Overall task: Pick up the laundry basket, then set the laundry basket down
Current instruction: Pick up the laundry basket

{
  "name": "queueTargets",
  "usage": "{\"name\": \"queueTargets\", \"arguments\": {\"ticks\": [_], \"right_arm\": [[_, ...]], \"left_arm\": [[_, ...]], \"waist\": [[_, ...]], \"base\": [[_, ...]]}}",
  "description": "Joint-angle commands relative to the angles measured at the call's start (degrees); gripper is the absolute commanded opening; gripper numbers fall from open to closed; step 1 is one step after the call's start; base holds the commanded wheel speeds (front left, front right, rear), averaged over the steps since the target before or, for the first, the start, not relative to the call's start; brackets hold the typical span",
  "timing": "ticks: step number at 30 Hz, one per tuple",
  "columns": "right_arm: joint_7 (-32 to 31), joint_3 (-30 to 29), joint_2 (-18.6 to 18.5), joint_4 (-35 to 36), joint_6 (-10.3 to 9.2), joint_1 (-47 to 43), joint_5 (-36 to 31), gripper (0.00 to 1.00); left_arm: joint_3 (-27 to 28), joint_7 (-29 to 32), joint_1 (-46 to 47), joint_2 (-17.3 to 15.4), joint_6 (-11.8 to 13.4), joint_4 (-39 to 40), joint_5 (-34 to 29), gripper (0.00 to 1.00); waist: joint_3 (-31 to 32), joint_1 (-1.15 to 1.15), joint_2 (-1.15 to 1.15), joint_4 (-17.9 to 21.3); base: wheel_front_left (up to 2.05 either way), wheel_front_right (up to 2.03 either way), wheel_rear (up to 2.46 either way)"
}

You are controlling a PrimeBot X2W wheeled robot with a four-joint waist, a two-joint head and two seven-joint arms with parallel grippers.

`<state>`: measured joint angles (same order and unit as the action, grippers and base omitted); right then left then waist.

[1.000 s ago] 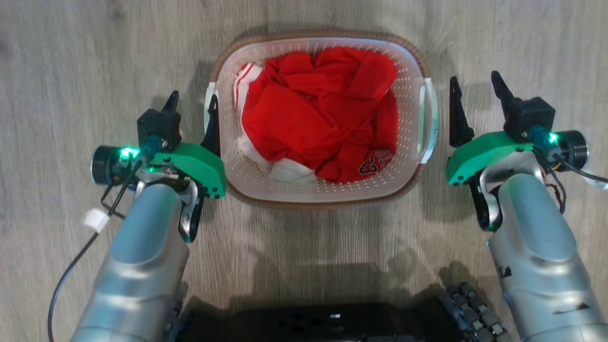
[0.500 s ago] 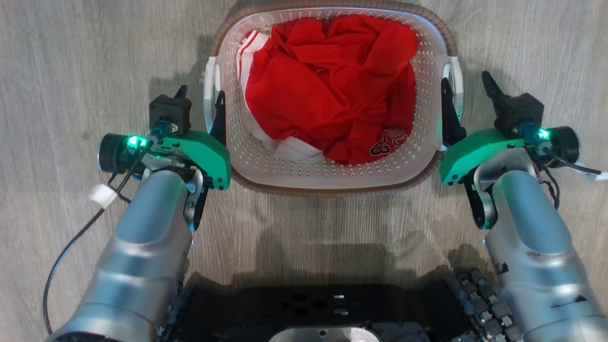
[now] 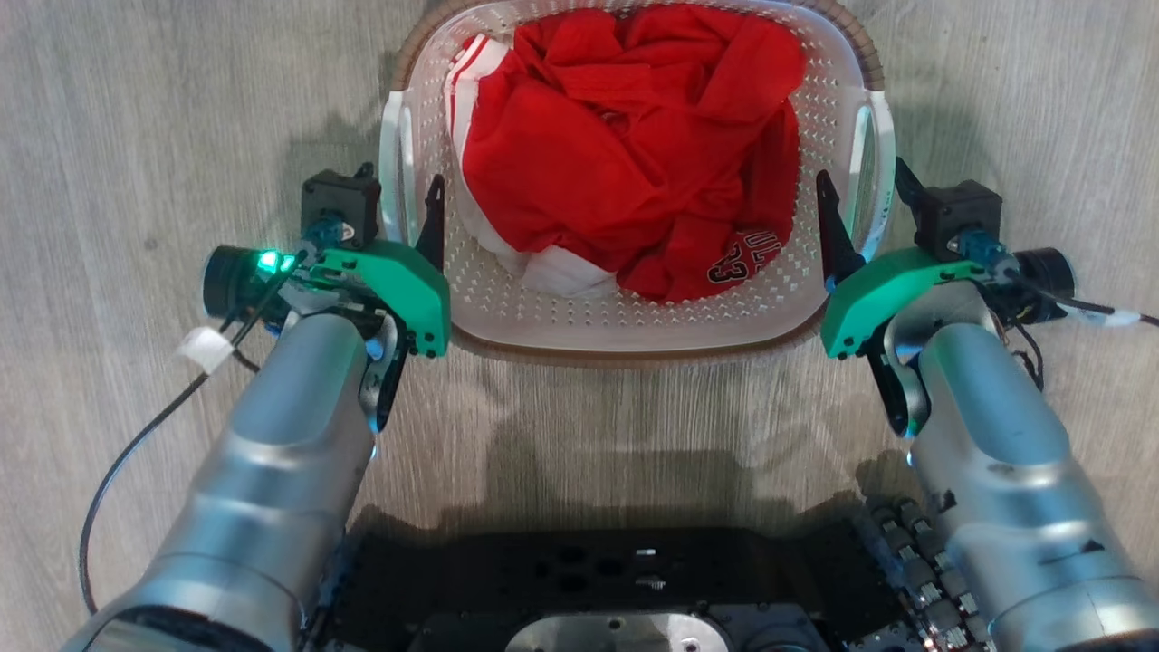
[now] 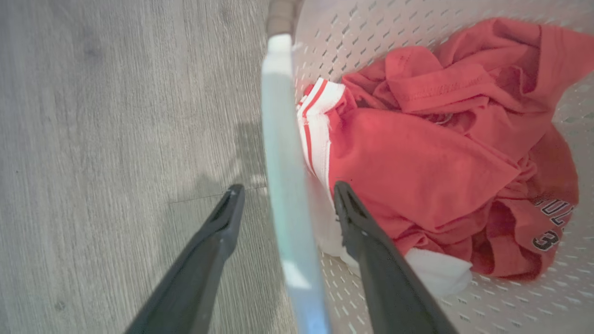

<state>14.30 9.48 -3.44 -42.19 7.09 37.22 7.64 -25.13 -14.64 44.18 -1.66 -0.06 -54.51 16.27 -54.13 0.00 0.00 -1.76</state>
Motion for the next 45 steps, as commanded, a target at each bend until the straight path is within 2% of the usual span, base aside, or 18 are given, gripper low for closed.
{"name": "queueTargets", "arguments": {"ticks": [1,5,9,11,13,14,15,16,17,20,21,23,35,45], "right_arm": [[0.70,1.57,0.57,-0.04,0.40,-1.28,0.67,1.00],[0.70,2.28,0.57,-2.35,0.40,0.48,1.36,0.97],[0.70,2.87,0.57,-4.61,0.40,2.34,2.10,0.88],[0.70,3.06,0.57,-5.46,0.40,3.01,2.38,0.80],[0.70,3.19,0.57,-6.07,0.40,3.52,2.57,0.70],[0.70,3.26,0.57,-6.31,0.40,3.71,2.65,0.61],[0.70,3.32,0.57,-6.52,0.40,3.88,2.72,0.51],[0.70,3.32,0.57,-6.52,0.40,3.88,2.72,0.51],[0.70,3.39,0.57,-6.75,0.40,4.05,2.81,0.46],[0.70,3.36,0.57,-7.69,0.40,4.45,3.05,0.35],[0.70,3.35,0.57,-8.10,0.40,4.57,3.15,0.27],[0.70,3.36,0.57,-9.02,0.40,4.79,3.34,0.00],[0.70,5.25,0.57,-14.73,0.40,5.41,6.50,0.00],[0.70,9.56,0.57,-21.88,0.40,4.65,9.89,0.00]], "left_arm": [[0.41,-0.36,-0.86,-1.22,-0.14,-0.08,0.80,1.00],[-1.19,-0.36,0.07,-1.22,0.05,-1.18,2.38,1.00],[-2.66,-0.36,0.83,-1.21,0.51,-1.67,3.80,1.00],[-3.39,-0.36,1.07,-1.21,0.70,-1.71,4.51,0.97],[-4.07,-0.36,1.26,-1.21,0.90,-1.68,5.15,0.83],[-4.37,-0.36,1.33,-1.21,0.99,-1.66,5.47,0.69],[-4.67,-0.36,1.40,-1.21,1.06,-1.63,5.76,0.47],[-4.67,-0.36,1.40,-1.21,1.06,-1.63,5.76,0.47],[-4.95,-0.36,1.46,-1.21,1.12,-1.64,6.01,0.39],[-5.77,-0.36,1.63,-1.21,1.23,-1.67,6.48,0.00],[-6.02,-0.36,1.66,-1.21,1.25,-1.71,6.60,0.00],[-6.61,-0.36,1.65,-1.21,1.19,-1.86,6.89,0.00],[-9.88,-0.36,-0.15,-1.21,0.99,-3.85,10.67,0.00],[-14.36,-0.36,-3.20,-1.21,0.80,-6.92,15.86,0.00]], "waist": [[-0.29,0.00,0.00,-0.07],[-0.90,0.00,0.00,-0.27],[-1.26,0.00,0.00,-0.56],[-1.34,0.00,0.00,-0.68],[-1.34,0.00,0.00,-0.80],[-1.33,0.00,0.00,-0.85],[-1.33,0.00,0.00,-0.89],[-1.33,0.00,0.00,-0.89],[-1.32,0.00,0.00,-0.91],[-1.18,0.00,0.00,-0.98],[-1.08,0.00,0.00,-0.99],[-0.76,0.00,0.00,-0.99],[4.12,0.00,0.00,-0.80],[12.02,0.00,0.00,-0.67]], "base": [[0.00,0.00,0.00],[0.00,0.00,0.00],[0.00,0.00,0.00],[0.00,0.00,0.00],[0.00,0.00,0.00],[0.00,0.00,0.00],[0.00,0.00,0.00],[0.00,0.00,0.00],[0.00,0.00,0.00],[0.00,0.00,0.00],[0.00,0.00,0.00],[0.00,0.00,0.00],[0.00,0.00,0.00],[0.00,0.00,0.00]]}}
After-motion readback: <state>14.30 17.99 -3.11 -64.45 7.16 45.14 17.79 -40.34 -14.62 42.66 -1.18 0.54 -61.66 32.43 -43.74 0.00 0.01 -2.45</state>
